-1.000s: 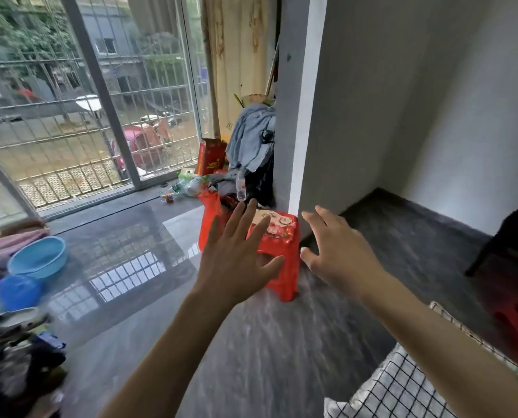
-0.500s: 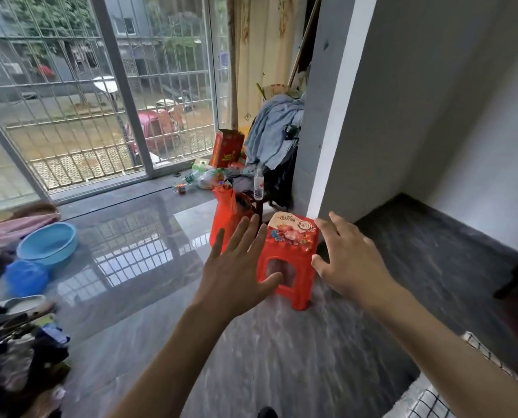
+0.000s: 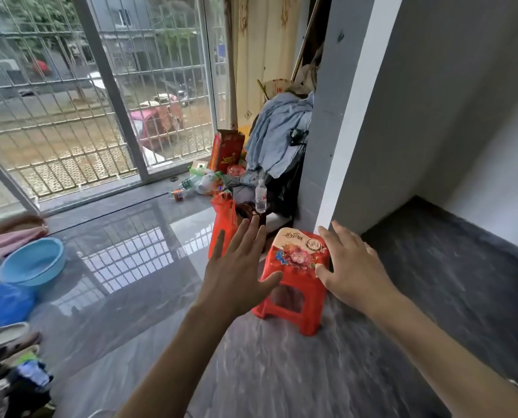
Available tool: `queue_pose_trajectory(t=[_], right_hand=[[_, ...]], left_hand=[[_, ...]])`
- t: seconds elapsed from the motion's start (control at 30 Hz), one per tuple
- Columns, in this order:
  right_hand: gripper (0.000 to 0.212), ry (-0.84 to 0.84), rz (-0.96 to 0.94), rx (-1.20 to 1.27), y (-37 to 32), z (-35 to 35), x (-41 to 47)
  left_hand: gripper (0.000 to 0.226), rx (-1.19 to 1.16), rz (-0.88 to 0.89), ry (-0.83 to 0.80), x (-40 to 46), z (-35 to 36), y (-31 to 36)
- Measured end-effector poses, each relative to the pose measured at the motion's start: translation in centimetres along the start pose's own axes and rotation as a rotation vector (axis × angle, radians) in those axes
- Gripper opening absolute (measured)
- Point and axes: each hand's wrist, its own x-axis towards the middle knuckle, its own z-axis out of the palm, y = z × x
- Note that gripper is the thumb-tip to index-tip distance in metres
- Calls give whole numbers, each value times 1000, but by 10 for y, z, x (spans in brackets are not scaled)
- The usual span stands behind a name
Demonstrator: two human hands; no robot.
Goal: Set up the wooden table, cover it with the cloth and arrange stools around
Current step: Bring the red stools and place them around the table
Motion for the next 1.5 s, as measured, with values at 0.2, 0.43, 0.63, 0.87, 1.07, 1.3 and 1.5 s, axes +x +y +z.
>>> queue_pose_trajectory(t=[0.2,0.43,0.63,0.87,1.07,1.3,1.5], right_hand=[[74,-18,105,-2,23,11,51],[76,-68,205,3,39,30,121],[76,-80,293,5,38,43,200],[75,-131,429,1,38,65,258],[75,-229,473,25,41,116,275],[75,-309,504,56,73,191,319],[78,-355,588,134,112,278,345]], left_hand=[[87,1,58,-45,64,25,-12],[86,-23,162,-124,149,63,-36],[85,2,292,-191,246,93,-82],[82,-83,406,-233,339,139,-127],[83,-159,369,-346,361,196,-145],[80,-197,345,-484,360,290,-164],[73,-246,281,-608,364,384,-162]])
